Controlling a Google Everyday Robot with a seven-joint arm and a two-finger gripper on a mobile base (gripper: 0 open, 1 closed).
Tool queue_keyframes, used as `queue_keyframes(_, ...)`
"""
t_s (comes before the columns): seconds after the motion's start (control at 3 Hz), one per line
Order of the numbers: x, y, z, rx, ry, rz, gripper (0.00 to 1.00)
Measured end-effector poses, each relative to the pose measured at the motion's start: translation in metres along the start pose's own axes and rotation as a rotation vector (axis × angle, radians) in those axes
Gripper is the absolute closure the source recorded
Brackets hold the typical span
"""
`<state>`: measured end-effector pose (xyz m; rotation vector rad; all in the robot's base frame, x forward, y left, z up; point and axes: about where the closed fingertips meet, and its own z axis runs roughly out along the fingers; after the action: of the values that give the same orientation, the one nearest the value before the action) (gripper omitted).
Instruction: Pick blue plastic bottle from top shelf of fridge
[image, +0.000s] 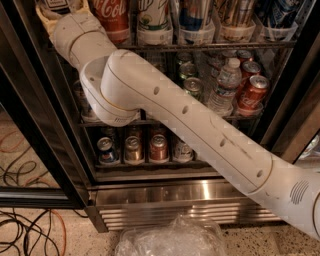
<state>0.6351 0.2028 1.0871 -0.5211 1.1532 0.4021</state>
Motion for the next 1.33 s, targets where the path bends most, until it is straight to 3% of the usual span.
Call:
queue_keyframes(0.67,-0.028,-0.003,-0.004,0.004,-0.109,-0.146,1.00)
queue_keyframes(1.33,-0.044,-0.002,-0.010,0.005,-0.163,-0.239,1.00)
